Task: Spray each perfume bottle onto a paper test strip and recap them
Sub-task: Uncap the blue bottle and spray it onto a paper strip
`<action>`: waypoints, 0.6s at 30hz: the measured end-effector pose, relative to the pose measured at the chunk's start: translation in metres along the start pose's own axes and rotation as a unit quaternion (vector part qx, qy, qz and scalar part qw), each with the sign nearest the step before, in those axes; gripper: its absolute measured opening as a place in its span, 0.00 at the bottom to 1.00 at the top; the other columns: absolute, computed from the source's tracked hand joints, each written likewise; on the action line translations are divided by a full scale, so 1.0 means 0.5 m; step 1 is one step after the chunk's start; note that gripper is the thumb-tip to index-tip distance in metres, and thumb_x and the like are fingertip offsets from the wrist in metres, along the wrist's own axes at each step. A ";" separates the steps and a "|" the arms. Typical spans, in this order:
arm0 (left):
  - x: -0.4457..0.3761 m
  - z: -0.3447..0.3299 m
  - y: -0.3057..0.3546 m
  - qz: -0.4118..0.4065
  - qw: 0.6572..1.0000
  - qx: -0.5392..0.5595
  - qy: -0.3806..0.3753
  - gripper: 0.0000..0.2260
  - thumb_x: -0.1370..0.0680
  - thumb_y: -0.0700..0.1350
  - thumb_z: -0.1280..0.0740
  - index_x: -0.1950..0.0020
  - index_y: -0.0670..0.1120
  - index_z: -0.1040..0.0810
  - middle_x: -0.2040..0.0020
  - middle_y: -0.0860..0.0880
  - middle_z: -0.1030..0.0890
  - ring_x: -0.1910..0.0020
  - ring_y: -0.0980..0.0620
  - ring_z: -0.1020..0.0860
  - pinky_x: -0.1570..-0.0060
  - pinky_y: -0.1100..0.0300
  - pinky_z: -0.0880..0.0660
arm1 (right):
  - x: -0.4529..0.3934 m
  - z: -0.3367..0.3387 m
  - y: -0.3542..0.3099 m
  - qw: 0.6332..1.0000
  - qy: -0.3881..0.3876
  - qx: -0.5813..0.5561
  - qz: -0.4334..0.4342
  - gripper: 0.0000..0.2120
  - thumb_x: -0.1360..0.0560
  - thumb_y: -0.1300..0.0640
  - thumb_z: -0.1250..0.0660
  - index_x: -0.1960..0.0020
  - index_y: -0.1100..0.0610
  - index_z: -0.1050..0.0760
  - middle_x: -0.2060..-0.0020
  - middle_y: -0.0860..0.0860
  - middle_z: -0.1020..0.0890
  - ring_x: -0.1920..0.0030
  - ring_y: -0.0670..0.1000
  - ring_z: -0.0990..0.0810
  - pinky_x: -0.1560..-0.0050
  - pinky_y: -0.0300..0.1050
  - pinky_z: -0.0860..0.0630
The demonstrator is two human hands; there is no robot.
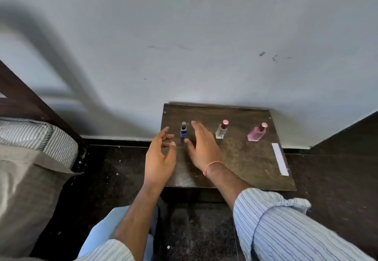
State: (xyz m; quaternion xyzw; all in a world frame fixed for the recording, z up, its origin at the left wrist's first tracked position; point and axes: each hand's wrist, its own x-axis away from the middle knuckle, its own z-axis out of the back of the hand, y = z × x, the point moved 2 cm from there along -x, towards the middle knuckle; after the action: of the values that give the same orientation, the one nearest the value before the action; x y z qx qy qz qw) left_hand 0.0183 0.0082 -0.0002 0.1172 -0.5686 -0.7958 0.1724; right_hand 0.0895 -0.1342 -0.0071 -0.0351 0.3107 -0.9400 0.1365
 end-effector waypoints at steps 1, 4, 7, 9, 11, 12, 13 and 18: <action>-0.017 -0.002 -0.011 0.002 1.000 0.000 0.006 0.22 0.16 0.41 0.32 0.21 0.52 0.26 0.39 0.59 0.17 0.46 0.62 0.19 0.44 0.69 0.22 | -0.025 -0.019 0.010 1.000 0.005 -0.014 -0.004 0.31 0.16 0.50 0.30 0.17 0.53 0.36 0.18 0.50 0.30 0.22 0.56 0.29 0.22 0.52 0.29; -0.059 0.003 -0.017 0.005 1.000 -0.018 -0.005 0.20 0.15 0.43 0.32 0.23 0.52 0.25 0.41 0.59 0.16 0.48 0.65 0.19 0.49 0.76 0.25 | -0.071 -0.045 0.024 0.999 -0.003 -0.030 -0.041 0.32 0.21 0.45 0.26 0.20 0.47 0.32 0.26 0.47 0.21 0.30 0.55 0.20 0.32 0.55 0.20; -0.088 0.005 -0.033 0.027 1.000 0.003 0.006 0.19 0.15 0.44 0.32 0.24 0.53 0.24 0.44 0.60 0.14 0.54 0.64 0.19 0.54 0.73 0.24 | -0.094 -0.081 0.046 0.998 0.020 -0.043 -0.043 0.26 0.23 0.40 0.26 0.27 0.40 0.28 0.37 0.47 0.15 0.40 0.53 0.16 0.42 0.53 0.17; -0.092 0.004 -0.040 0.037 0.999 0.015 0.006 0.18 0.15 0.45 0.32 0.25 0.54 0.23 0.44 0.61 0.14 0.56 0.64 0.19 0.55 0.68 0.23 | -0.100 -0.089 0.054 0.997 0.032 -0.053 -0.041 0.22 0.25 0.36 0.30 0.33 0.39 0.28 0.46 0.48 0.14 0.46 0.52 0.14 0.48 0.54 0.16; -0.094 0.000 -0.042 0.034 0.999 0.015 -0.009 0.16 0.15 0.46 0.32 0.27 0.55 0.21 0.44 0.60 0.13 0.55 0.64 0.19 0.54 0.65 0.23 | -0.095 -0.092 0.065 0.995 0.046 -0.081 -0.041 0.21 0.26 0.34 0.32 0.37 0.40 0.27 0.49 0.46 0.13 0.49 0.50 0.14 0.50 0.54 0.16; -0.093 -0.003 -0.042 0.030 0.999 0.020 -0.019 0.15 0.15 0.46 0.31 0.28 0.55 0.20 0.44 0.59 0.13 0.56 0.64 0.19 0.55 0.65 0.23 | -0.083 -0.084 0.064 0.992 0.056 -0.101 -0.042 0.20 0.26 0.34 0.30 0.38 0.40 0.25 0.50 0.45 0.13 0.50 0.49 0.13 0.49 0.54 0.16; -0.093 -0.005 -0.042 0.029 0.999 0.024 -0.030 0.15 0.15 0.46 0.31 0.29 0.55 0.20 0.44 0.58 0.13 0.57 0.64 0.20 0.56 0.66 0.24 | -0.069 -0.075 0.065 0.989 0.067 -0.125 -0.039 0.18 0.26 0.36 0.28 0.39 0.41 0.23 0.51 0.45 0.13 0.51 0.49 0.13 0.49 0.54 0.16; -0.086 -0.026 -0.039 0.024 0.991 0.052 -0.118 0.13 0.16 0.43 0.29 0.32 0.54 0.16 0.45 0.50 0.12 0.59 0.56 0.22 0.58 0.59 0.23 | 0.027 0.006 0.068 0.979 0.067 -0.190 -0.041 0.12 0.25 0.51 0.19 0.43 0.49 0.16 0.54 0.42 0.11 0.55 0.42 0.12 0.51 0.45 0.16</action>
State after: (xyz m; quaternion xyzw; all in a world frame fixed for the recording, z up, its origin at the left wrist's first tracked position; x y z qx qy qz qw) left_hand 0.0597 0.0202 -0.0230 0.0172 -0.6281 -0.7691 0.1168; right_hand 0.0849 -0.1657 -0.0252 -0.0102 0.4901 -0.8690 0.0680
